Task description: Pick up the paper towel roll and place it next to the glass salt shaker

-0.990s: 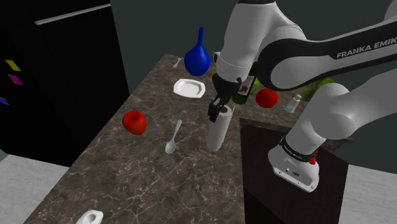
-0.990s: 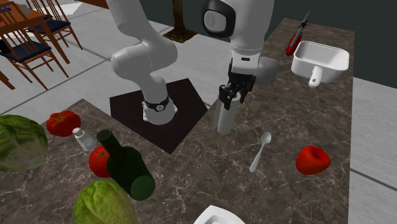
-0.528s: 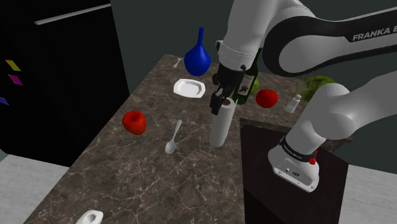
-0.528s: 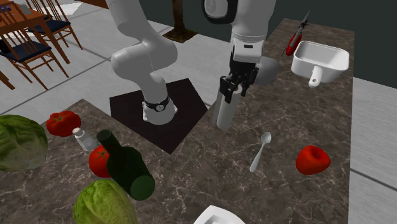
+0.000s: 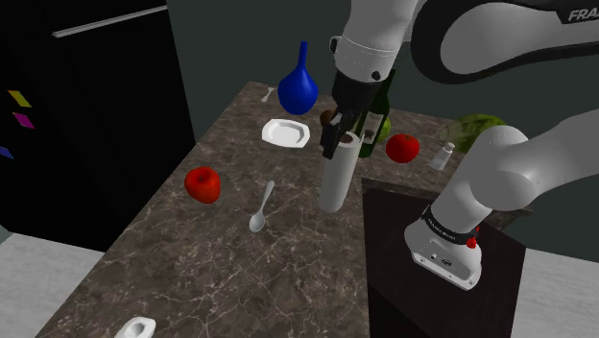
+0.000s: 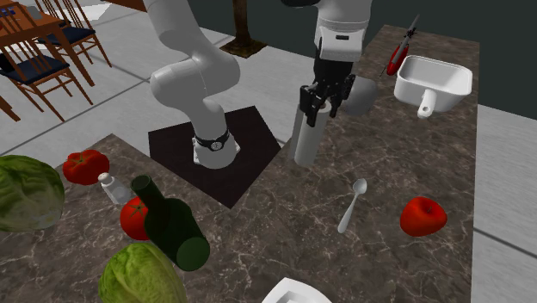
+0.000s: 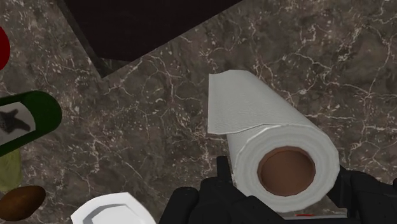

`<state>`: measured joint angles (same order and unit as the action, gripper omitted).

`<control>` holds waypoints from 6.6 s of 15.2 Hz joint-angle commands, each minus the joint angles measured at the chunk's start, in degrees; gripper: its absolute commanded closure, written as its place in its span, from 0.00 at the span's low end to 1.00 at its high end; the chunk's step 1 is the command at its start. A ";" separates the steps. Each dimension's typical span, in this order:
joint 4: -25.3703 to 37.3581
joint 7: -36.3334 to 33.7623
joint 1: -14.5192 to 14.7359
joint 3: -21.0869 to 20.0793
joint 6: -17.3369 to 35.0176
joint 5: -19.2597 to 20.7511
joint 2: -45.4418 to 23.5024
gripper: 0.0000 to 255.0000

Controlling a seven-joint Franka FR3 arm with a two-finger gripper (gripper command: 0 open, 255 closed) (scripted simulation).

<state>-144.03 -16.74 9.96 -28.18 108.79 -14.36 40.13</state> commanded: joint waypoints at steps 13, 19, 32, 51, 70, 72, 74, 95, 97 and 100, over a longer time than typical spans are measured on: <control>10.36 0.21 -0.91 2.61 -10.66 2.04 0.24 1.00; 15.38 0.17 -1.37 3.42 -14.98 2.84 -0.49 1.00; 27.53 -0.17 -2.48 4.58 -24.16 4.46 -3.53 1.00; 19.78 14.26 -1.36 21.02 -35.62 11.71 14.31 1.00; 19.24 36.54 -1.34 44.57 -47.28 34.91 29.39 1.00; 20.45 39.08 -1.10 46.98 -48.24 37.78 29.99 1.00; 21.89 41.67 -0.79 49.35 -49.11 40.66 30.42 1.00; 2.52 40.54 -3.65 54.33 -42.15 45.79 43.14 1.00; 0.71 40.47 -4.03 54.98 -41.54 46.42 44.34 1.00; -1.94 40.38 -4.65 56.02 -40.67 47.44 46.14 1.00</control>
<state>-144.93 23.72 5.55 27.53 67.78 32.76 85.58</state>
